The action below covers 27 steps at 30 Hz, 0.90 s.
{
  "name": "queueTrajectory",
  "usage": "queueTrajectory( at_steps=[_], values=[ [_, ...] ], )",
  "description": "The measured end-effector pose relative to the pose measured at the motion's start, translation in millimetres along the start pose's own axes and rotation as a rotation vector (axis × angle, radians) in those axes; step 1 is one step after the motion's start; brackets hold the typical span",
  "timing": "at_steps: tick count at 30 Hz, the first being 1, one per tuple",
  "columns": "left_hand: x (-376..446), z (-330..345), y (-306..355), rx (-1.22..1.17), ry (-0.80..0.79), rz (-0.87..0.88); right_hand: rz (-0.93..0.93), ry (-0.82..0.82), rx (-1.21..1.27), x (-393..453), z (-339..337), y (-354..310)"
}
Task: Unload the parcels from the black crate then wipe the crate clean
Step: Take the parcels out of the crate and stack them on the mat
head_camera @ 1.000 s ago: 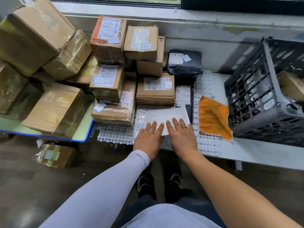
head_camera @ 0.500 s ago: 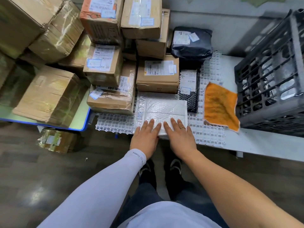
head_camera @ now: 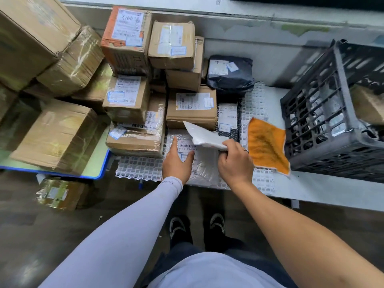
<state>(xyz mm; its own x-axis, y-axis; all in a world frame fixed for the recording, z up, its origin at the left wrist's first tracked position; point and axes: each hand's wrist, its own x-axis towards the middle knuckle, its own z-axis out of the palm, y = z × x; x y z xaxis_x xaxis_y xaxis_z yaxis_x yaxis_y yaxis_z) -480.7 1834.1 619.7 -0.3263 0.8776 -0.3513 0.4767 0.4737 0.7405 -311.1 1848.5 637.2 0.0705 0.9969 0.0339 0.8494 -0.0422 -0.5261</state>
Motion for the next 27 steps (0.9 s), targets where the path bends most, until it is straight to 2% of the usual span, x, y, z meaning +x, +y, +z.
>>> queueTrajectory(
  at_steps=[4, 11, 19, 22, 27],
  values=[
    [5, 2, 3, 0.002, -0.030, 0.010, 0.106, 0.141, 0.150, 12, -8, -4],
    [12, 0, 1, 0.039, -0.014, 0.088, 0.306, 0.214, 0.371, 20, -19, -15],
    [14, 0, 0, 0.115, -0.055, 0.138, 0.314, 0.244, 0.487, 21, -21, -11],
    [14, 2, 4, 0.114, -0.065, 0.144, 0.367, 0.214, 0.547, 26, -26, -8],
    [14, 1, 9, 0.143, -0.065, 0.168, 0.601, 0.051, 0.782, 39, -31, 10]
  ],
)
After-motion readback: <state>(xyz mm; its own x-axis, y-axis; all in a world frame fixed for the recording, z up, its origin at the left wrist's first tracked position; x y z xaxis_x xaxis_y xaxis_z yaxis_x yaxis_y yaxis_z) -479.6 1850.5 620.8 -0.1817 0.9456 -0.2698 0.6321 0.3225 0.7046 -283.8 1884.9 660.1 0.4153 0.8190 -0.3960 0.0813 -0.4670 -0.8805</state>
